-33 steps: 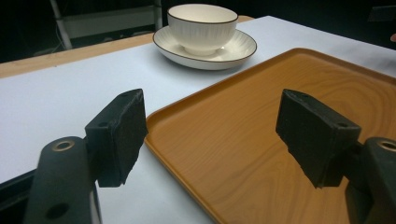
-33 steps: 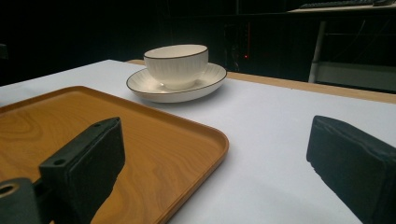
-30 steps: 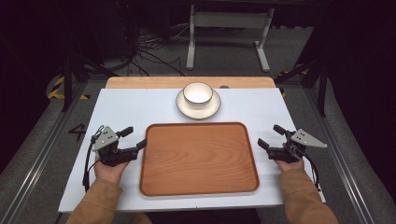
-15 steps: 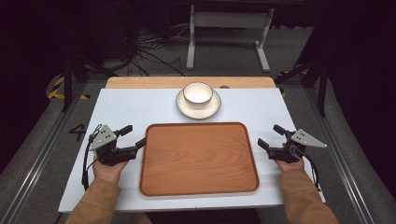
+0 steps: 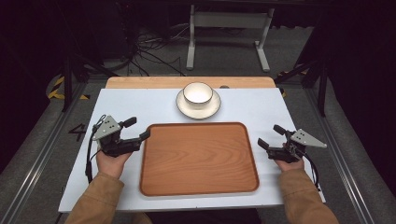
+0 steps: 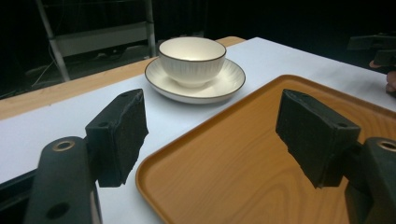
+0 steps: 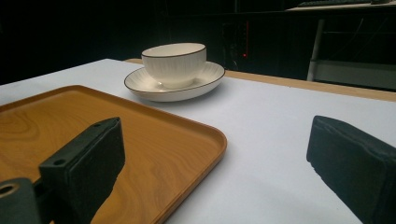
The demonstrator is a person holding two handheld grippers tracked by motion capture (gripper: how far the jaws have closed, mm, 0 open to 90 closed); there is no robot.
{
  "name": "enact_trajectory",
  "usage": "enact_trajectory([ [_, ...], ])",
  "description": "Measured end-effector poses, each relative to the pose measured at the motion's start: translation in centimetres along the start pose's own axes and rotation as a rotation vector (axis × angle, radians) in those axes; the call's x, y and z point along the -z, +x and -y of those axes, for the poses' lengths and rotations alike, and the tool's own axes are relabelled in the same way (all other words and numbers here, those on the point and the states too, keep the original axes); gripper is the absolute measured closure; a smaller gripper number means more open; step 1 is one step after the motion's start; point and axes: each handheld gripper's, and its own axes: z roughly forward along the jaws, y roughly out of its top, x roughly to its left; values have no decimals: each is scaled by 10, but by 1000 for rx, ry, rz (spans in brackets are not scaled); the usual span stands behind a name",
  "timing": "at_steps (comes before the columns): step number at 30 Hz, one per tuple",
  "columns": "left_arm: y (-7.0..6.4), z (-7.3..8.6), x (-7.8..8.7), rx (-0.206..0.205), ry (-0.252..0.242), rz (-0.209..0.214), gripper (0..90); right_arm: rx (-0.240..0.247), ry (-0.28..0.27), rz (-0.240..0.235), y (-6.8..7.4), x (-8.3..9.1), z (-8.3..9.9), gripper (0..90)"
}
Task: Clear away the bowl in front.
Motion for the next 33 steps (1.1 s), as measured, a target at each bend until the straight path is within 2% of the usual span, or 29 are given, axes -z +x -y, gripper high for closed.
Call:
enact_trajectory([
  [8, -2, -17, -18, -14, -3, 36, 254, -2, 0, -1, 0, 0, 0, 47],
  [21, -4, -38, -43, -37, -1, 68, 254, -6, 2, 2, -1, 0, 0, 47],
  [25, -3, -44, -50, -45, -4, 90, 253, -4, 2, 3, -1, 0, 0, 47],
  [27, -3, -47, -54, -43, -1, 115, 251, -5, 1, 7, -1, 0, 0, 47],
  [33, -5, -58, -63, -65, 1, 127, 247, -5, 3, 11, -2, 0, 1, 47],
])
